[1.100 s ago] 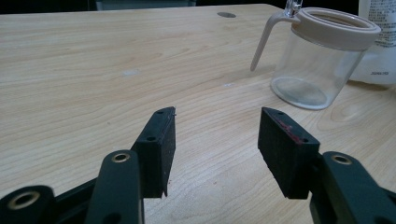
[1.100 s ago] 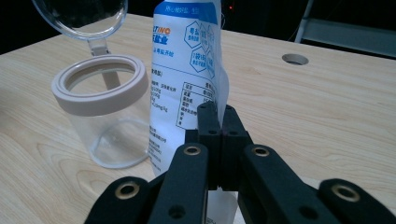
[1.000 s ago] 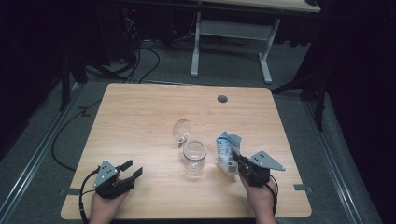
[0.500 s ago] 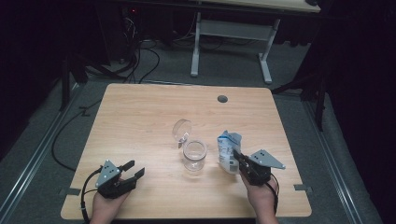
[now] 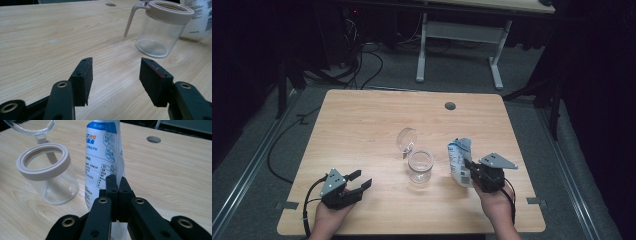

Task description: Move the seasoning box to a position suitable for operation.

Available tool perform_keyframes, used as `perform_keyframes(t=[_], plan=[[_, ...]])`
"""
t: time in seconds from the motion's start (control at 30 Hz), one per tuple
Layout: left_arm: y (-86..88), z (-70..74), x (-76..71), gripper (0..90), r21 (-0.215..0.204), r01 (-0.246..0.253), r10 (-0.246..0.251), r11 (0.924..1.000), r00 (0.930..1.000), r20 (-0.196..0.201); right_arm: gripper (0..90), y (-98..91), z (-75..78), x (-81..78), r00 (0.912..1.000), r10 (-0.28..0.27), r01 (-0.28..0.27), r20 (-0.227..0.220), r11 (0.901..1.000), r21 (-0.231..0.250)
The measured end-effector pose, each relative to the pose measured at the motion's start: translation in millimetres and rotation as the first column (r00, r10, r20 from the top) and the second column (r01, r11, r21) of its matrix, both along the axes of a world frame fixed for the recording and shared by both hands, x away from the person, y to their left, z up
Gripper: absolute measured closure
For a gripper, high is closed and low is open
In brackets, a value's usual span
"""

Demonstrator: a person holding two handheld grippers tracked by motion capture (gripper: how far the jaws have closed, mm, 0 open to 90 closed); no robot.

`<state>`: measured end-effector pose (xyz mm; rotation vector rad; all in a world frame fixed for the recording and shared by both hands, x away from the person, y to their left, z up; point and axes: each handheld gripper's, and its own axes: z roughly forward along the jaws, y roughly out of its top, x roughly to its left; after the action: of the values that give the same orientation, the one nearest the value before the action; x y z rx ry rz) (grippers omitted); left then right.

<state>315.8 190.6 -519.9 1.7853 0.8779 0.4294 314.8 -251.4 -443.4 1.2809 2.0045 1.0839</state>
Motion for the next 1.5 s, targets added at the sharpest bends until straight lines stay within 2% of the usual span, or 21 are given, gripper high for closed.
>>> perform_keyframes(t=[0.03,0.07,0.13,0.2,0.47,0.63,0.67,0.73,0.77,0.8,0.87,1.0,1.33,1.4,1.43,1.5], plan=[[0.8,-0.2,-0.7,44.7,-0.001,0.001,-0.001,1.0000,1.0000,-0.003,90.0,0.0,0.0,0.0,1.0000,0.000,0.000,0.000,1.0000,0.000],[1.8,-0.3,-1.7,44.8,-0.001,0.003,-0.003,1.0000,1.0000,-0.002,90.0,0.5,1.6,0.6,0.9999,0.000,0.000,-0.014,1.0000,-0.003],[3.7,-0.6,-2.9,44.8,-0.004,0.004,-0.004,1.0000,1.0000,-0.002,90.0,2.5,9.5,4.7,0.9985,0.015,-0.017,-0.052,0.9991,-0.038],[4.5,-0.7,-3.4,44.8,-0.007,0.004,-0.004,1.0000,1.0000,-0.003,90.0,3.0,11.4,5.6,0.9977,0.017,-0.019,-0.066,0.9990,-0.040],[5.5,-2.2,-6.6,44.8,-0.002,0.011,-0.011,0.9999,0.9999,-0.001,90.0,6.7,26.8,15.4,0.9852,0.048,-0.065,-0.165,0.9931,-0.097],[5.8,-2.4,-7.6,44.6,-0.005,0.012,-0.012,0.9999,0.9999,0.001,90.0,7.5,30.8,20.5,0.9694,0.062,-0.095,-0.237,0.9873,-0.127],[5.7,-2.5,-7.4,44.6,-0.006,0.013,-0.013,0.9999,0.9999,0.001,90.0,7.8,32.1,22.4,0.9617,0.068,-0.109,-0.265,0.9836,-0.143],[5.4,-2.4,-7.4,44.6,-0.005,0.016,-0.016,0.9999,0.9999,0.000,90.0,8.0,32.4,23.1,0.9598,0.068,-0.111,-0.272,0.9828,-0.148],[5.0,-2.4,-7.6,44.6,-0.005,0.016,-0.016,0.9999,0.9999,0.001,90.0,7.7,33.5,24.2,0.9559,0.069,-0.116,-0.285,0.9812,-0.154],[4.7,-2.3,-7.8,44.5,-0.005,0.018,-0.018,0.9998,0.9998,0.001,90.0,6.7,34.9,26.2,0.9480,0.069,-0.121,-0.311,0.9812,-0.150],[4.3,-2.3,-8.2,44.5,-0.003,0.022,-0.022,0.9998,0.9998,0.003,90.0,6.3,35.1,27.0,0.9463,0.068,-0.121,-0.316,0.9810,-0.151],[2.9,-2.6,-8.4,44.5,0.000,0.027,-0.027,0.9996,0.9996,0.003,90.0,4.7,38.1,29.4,0.9301,0.066,-0.129,-0.362,0.9795,-0.155],[1.0,-3.1,-9.3,43.7,0.001,0.031,-0.031,0.9995,0.9995,0.005,90.0,5.3,44.2,32.5,0.9045,0.039,-0.129,-0.425,0.9741,-0.186],[0.6,-3.2,-8.9,43.5,0.002,0.030,-0.030,0.9995,0.9995,0.004,90.0,6.9,45.2,34.3,0.8954,0.033,-0.137,-0.444,0.9690,-0.205],[0.6,-3.2,-8.9,43.3,0.002,0.030,-0.030,0.9995,0.9995,0.004,90.0,6.9,45.2,34.3,0.8954,0.033,-0.137,-0.444,0.9690,-0.205],[0.5,-3.0,-9.3,43.2,-0.001,0.027,-0.027,0.9996,0.9996,0.006,90.0,8.5,45.7,35.9,0.8895,0.027,-0.144,-0.456,0.9640,-0.224]])
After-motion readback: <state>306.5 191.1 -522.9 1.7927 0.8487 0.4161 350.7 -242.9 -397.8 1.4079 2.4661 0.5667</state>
